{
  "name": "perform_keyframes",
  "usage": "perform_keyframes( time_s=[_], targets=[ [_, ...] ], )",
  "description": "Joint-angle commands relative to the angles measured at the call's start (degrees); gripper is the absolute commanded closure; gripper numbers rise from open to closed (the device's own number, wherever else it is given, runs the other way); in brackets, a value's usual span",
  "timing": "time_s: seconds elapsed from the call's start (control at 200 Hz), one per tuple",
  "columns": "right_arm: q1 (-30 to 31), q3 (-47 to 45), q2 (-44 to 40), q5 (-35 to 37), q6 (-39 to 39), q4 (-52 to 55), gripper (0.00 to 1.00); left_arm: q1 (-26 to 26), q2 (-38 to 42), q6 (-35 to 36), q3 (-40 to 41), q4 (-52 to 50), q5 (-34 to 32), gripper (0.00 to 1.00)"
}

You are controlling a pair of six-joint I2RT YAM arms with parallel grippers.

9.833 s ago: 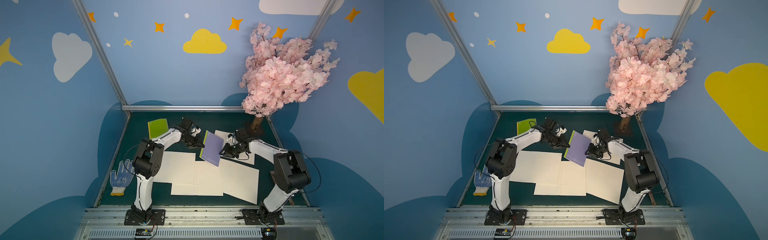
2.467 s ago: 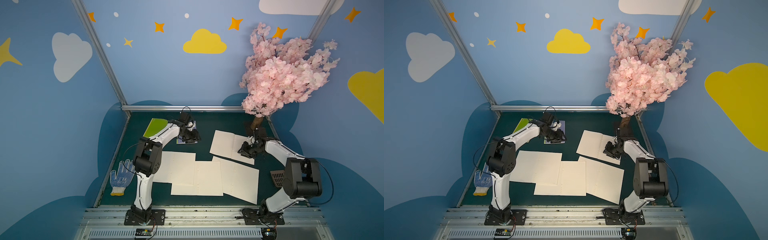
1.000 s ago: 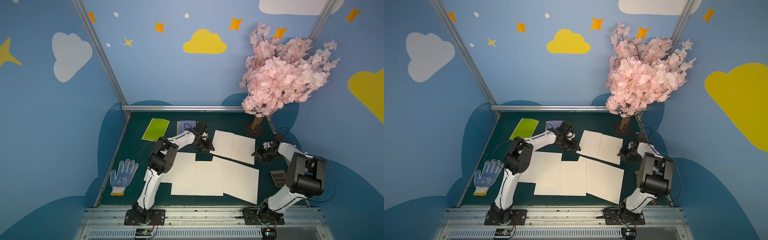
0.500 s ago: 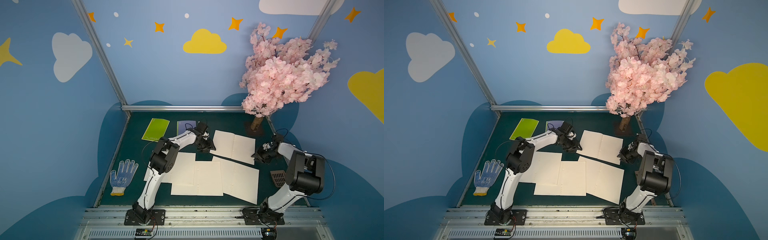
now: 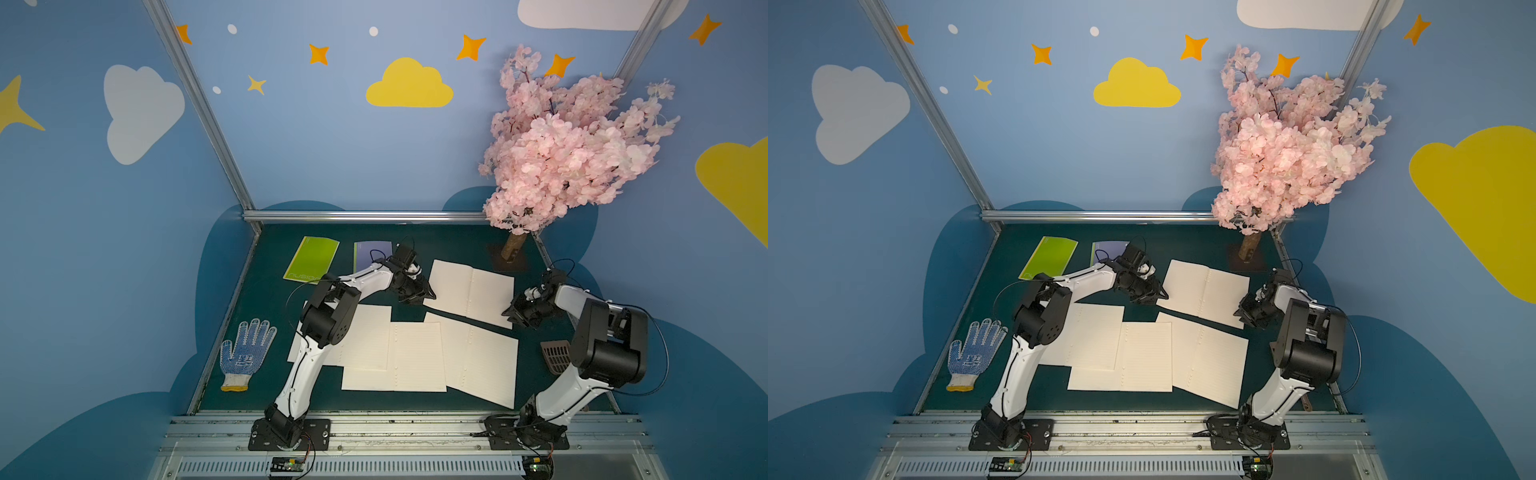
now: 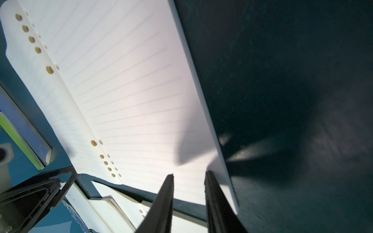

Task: Close the notebook
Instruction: Close the notebook at the center of the board.

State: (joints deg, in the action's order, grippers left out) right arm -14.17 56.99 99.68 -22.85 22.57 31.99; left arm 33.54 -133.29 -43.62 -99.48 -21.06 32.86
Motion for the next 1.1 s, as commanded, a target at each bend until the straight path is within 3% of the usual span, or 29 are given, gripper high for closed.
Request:
perform_keyframes(
  time_s=[0.0, 0.315, 0.526, 0.751, 1.096],
  targets=[
    [-0.23, -0.40, 1.04, -1.09, -0.77, 0.70, 0.71, -0.38, 0.61, -2.66, 2.57, 6.04, 3.40, 0.49],
    [-0.02, -0.67, 1.06, -2.05, -0.77, 0.27, 0.72, -0.63, 1.65, -3.58, 3.95, 8.64, 4.09, 0.57],
    [-0.05, -0.92, 0.30, -2.41, -0.86, 0.17, 0.72, -0.67, 1.77, -3.76, 4.19, 9.19, 4.20, 0.78],
    [0.02, -1.18, -0.27, -2.95, -0.86, -0.09, 0.72, -0.76, 2.32, -3.25, 4.38, 8.84, 3.83, 0.93],
    [-0.02, -1.38, -1.74, -3.51, -0.78, 0.03, 0.72, -1.84, 3.95, -0.96, 4.29, 6.01, 1.98, 0.97]
  ],
)
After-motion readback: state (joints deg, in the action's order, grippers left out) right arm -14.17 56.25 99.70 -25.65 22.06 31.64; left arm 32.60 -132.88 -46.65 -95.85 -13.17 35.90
